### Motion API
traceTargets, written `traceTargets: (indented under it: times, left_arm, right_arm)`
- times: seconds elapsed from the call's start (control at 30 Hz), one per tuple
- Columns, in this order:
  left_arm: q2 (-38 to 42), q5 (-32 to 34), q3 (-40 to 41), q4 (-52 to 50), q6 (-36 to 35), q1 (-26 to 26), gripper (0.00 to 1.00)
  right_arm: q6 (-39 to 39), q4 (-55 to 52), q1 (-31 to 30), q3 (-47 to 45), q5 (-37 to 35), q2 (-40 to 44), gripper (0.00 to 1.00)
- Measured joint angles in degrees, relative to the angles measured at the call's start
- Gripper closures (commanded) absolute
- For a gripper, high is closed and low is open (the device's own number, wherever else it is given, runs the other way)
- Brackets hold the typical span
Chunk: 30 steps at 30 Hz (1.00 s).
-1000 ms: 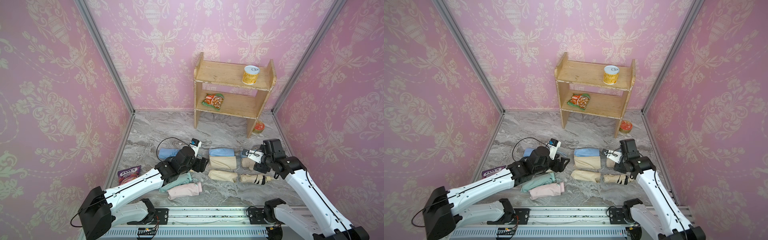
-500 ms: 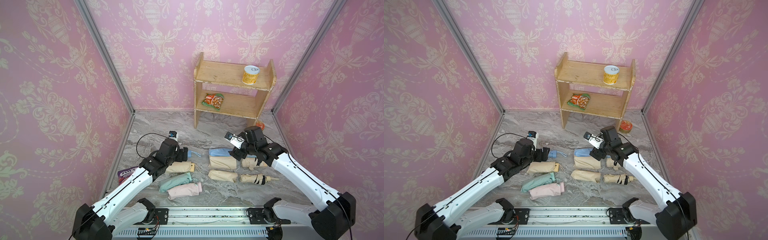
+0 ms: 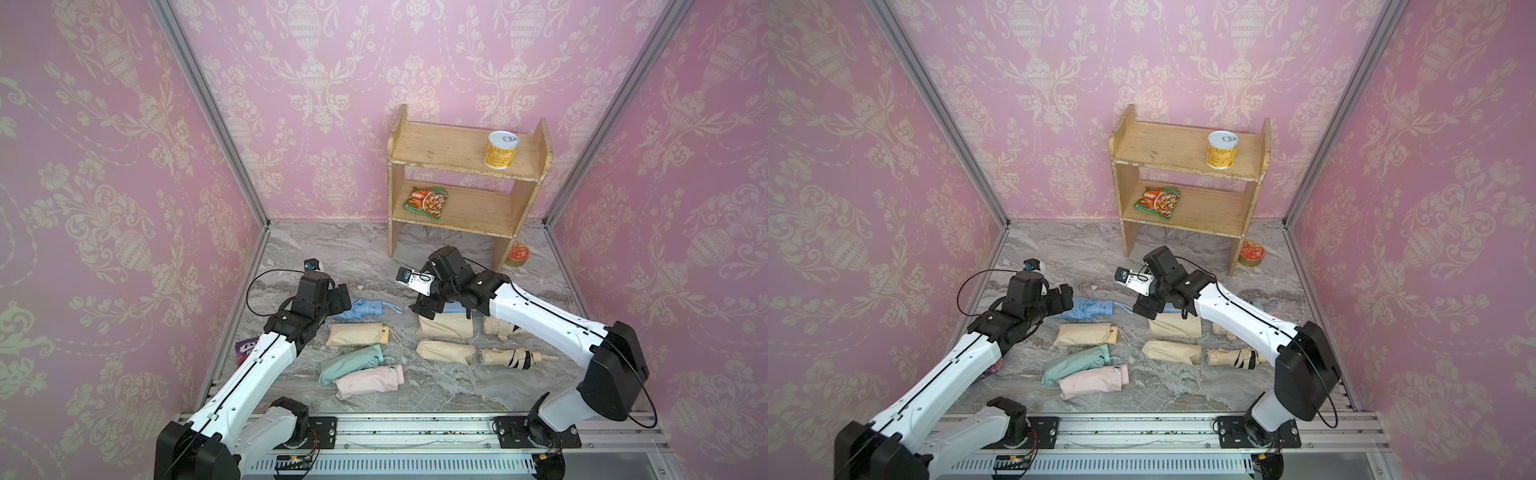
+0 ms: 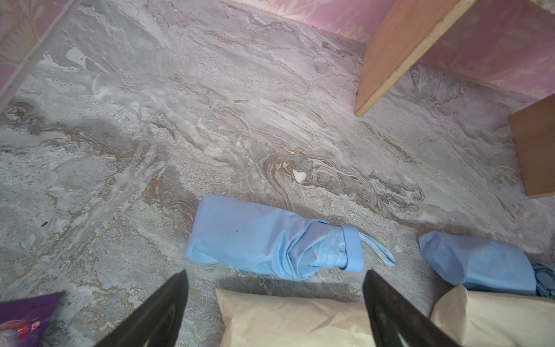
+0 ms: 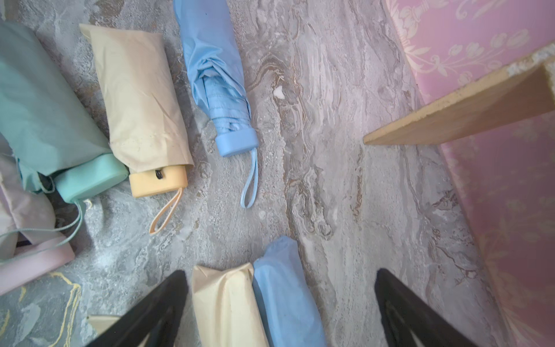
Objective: Take umbrellas out of sleeves
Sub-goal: Take out the umbrella from the umbrella sleeve.
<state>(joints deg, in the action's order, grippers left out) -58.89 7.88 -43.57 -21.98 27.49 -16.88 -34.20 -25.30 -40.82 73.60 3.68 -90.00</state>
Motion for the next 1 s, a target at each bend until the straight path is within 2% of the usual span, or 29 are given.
traceTargets:
  times: [0.3, 0.53, 1.0]
  left_arm:
    - [-2.1, -1.4, 4.0, 2.7, 4.2, 7.1, 0.19]
    - [-5.3, -4.0, 5.6, 5.7, 6.9, 11.1, 0.25]
    - [-12.3, -11.6, 7.5, 13.0, 9.8, 14.4, 0.37]
  right_arm:
    - [0.5, 0.4, -4.5, 13.0, 1.1, -14.2, 0.02]
    - [1.3, -1.0, -5.7, 22.7, 1.3, -25.3, 0.02]
    - [1.4, -4.5, -5.8, 30.2, 1.9, -35.3, 0.04]
